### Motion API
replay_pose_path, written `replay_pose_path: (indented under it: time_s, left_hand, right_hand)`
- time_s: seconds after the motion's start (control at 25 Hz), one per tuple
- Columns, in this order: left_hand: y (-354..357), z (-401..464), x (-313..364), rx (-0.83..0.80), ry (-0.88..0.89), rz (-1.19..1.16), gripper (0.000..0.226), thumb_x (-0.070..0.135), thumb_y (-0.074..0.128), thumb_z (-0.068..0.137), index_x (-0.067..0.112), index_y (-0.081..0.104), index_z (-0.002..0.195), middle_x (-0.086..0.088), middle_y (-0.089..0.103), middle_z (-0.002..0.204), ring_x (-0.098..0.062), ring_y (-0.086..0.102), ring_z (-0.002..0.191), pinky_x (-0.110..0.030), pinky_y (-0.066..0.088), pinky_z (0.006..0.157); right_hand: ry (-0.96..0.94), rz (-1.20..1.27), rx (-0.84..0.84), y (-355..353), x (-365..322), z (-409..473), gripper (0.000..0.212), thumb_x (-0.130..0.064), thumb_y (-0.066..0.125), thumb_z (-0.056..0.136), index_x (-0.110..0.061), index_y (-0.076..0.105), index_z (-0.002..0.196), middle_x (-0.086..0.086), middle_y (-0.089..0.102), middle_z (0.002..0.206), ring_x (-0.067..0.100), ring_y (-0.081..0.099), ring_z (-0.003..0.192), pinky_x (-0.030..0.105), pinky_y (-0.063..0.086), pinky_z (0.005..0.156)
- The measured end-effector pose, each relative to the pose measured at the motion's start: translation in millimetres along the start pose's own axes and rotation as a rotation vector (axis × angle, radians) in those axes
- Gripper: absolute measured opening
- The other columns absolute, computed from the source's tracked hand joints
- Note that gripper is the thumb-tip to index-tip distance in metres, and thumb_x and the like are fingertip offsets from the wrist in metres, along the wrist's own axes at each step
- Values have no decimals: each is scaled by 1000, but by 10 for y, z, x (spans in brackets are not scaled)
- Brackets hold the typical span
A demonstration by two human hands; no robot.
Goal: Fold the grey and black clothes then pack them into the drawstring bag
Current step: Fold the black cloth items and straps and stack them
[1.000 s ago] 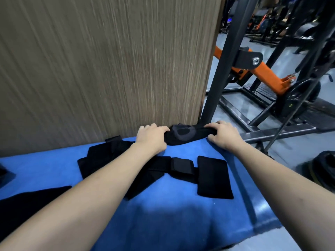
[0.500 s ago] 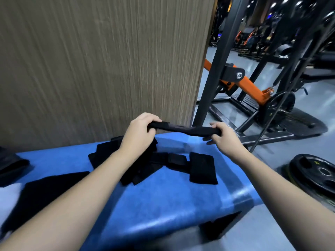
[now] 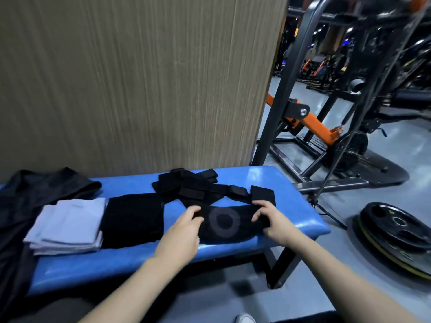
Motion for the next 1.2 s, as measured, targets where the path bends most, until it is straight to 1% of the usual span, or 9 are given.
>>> replay_pose_path:
  time_s: [0.08, 0.16, 0.32, 0.44, 0.68, 0.84, 0.96, 1.08, 1.2]
  left_hand:
    - [212, -122, -109, -91, -61, -20, 58, 0, 41, 90, 14, 41, 146, 3, 8, 164, -19, 23, 148, -32, 38, 112]
    - [295, -182, -184, -142, -84, -83, 68, -3, 39, 89, 17, 30, 154, 4, 2, 165, -17, 7, 152, -27, 27, 116]
    - [143, -121, -316, -6, -172, -255, 51, 8, 43, 94, 23, 46, 142, 4, 21, 159, -18, 31, 142, -32, 33, 114]
    - [131, -31, -381, 58, -221, -210, 37, 33, 53, 99, 21, 51, 134, 2, 36, 141, -18, 41, 131, -32, 39, 107]
    - [205, 8, -484, 4, -376, -438, 45, 18, 68, 87, 33, 46, 124, 6, 37, 121, -10, 60, 74, -20, 46, 68]
    - [193, 5, -470, 3, -391, -527, 38, 17, 66, 86, 37, 49, 113, 5, 44, 113, -1, 53, 77, -23, 47, 72]
    - [208, 6, -480, -5, -395, -514, 31, 17, 64, 85, 40, 55, 103, 9, 52, 99, -1, 49, 73, -22, 40, 66]
    - [242, 6, -472, -22, -405, -526, 27, 18, 61, 89, 40, 59, 104, 15, 50, 80, -4, 48, 68, -20, 39, 63]
    - [273, 18, -444, -36, -396, -521, 30, 17, 59, 90, 40, 58, 109, 13, 59, 102, -13, 58, 90, -28, 48, 83]
  right_hand:
    - [43, -43, -97, 196, 65, -90, 46, 20, 47, 71, -16, 60, 97, 1, 28, 153, 19, 37, 140, 9, 31, 96]
    - [67, -29, -104, 215, 70, -143, 49, 11, 53, 70, -20, 61, 107, -1, 22, 152, 17, 32, 139, 16, 34, 96]
    - [188, 9, 44, 42, 174, -157, 34, -30, 64, 75, -47, 58, 104, -4, 47, 126, 21, 45, 123, 32, 39, 97]
    - [308, -261, 110, -1, 250, -131, 34, -45, 66, 89, -45, 54, 120, -2, 51, 106, 22, 51, 107, 32, 40, 87]
    - [376, -8, 141, 140, 148, -81, 39, -10, 67, 84, -32, 55, 113, -1, 57, 82, 23, 58, 76, 26, 42, 61]
    - [398, 129, 195, 37, 226, -162, 38, 4, 66, 81, -23, 59, 107, 4, 46, 72, 16, 41, 53, 18, 33, 42]
    - [428, 148, 138, 41, 202, -212, 41, -4, 73, 81, -24, 57, 112, 10, 45, 82, 20, 43, 54, 17, 35, 43]
    - [455, -57, 69, 65, 182, -272, 46, -27, 71, 85, -36, 48, 124, 10, 55, 85, 22, 57, 67, 22, 38, 52]
    - [510, -201, 13, 113, 183, -326, 58, -42, 60, 91, -40, 34, 143, 1, 60, 94, 28, 60, 103, 35, 45, 73]
Point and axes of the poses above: each hand's wrist, its own z-axis towards the middle knuckle, its own y-axis out of the palm, x = y × z, the point moved 9 cm from there along z, towards the middle knuckle
